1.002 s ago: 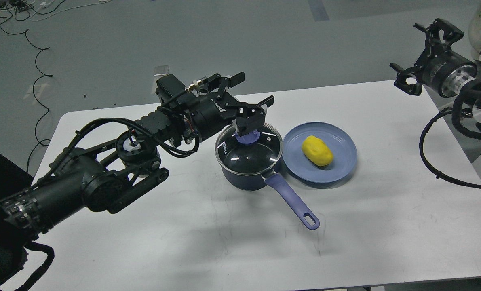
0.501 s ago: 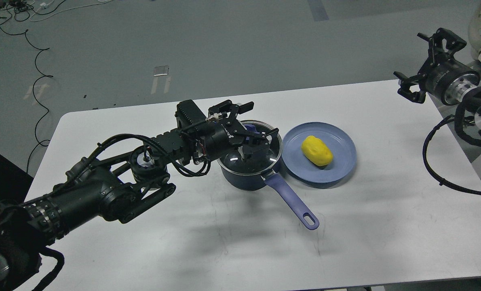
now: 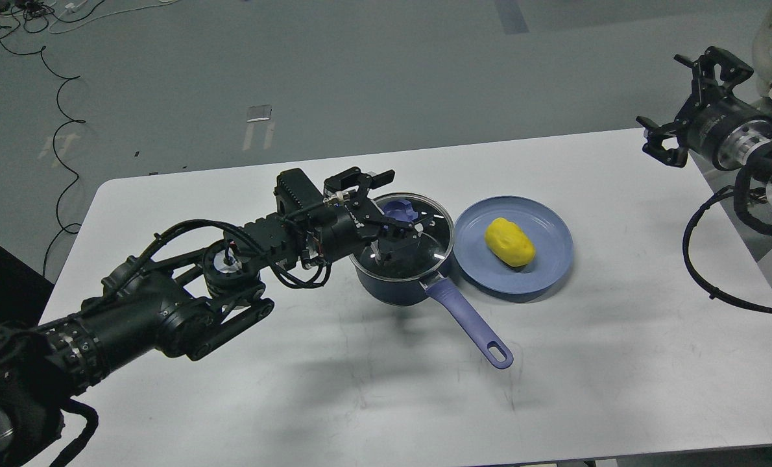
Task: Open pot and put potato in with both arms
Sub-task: 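Lower the left gripper and grasp the purple lid knob, then lift the glass lid off the saucepan with the left gripper, then set the lid on the table and raise the left gripper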
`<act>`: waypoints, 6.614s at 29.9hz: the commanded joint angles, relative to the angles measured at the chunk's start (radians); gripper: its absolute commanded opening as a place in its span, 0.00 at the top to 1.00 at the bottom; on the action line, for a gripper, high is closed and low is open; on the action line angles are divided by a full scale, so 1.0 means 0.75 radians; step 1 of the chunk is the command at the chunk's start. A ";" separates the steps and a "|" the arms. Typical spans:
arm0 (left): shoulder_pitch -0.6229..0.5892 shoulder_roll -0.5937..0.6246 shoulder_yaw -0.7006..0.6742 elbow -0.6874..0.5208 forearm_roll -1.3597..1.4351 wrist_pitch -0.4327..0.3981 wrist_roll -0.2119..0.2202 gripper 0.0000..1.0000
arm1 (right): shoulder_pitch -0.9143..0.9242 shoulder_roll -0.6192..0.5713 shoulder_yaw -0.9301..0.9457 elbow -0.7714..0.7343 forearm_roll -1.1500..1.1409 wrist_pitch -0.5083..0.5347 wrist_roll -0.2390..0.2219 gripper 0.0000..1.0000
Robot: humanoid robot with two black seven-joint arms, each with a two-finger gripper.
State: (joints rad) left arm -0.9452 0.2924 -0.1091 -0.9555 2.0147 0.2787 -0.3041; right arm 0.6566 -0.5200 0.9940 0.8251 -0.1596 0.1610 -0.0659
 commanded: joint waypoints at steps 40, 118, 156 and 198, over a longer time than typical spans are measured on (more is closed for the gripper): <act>0.041 0.001 0.013 0.092 -0.058 -0.003 -0.118 0.16 | -0.021 -0.020 -0.010 0.004 -0.002 -0.002 0.002 0.00; 0.043 0.473 0.010 -0.027 -0.443 0.005 -0.246 0.36 | -0.066 -0.012 -0.022 0.006 -0.004 -0.004 0.022 0.00; 0.395 0.443 0.115 0.262 -0.443 0.277 -0.246 0.36 | -0.049 -0.023 -0.049 0.013 -0.004 -0.004 0.022 0.00; -0.022 0.412 -0.296 0.051 -2.087 -0.507 -0.058 0.02 | 0.298 -0.065 -0.942 0.238 -1.159 0.004 0.272 0.00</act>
State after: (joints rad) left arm -0.9626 0.6360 -0.2646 -0.9506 0.5129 -0.0871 -0.4649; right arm 0.8315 -0.5686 0.4201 1.0110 -0.8714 0.1663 0.0918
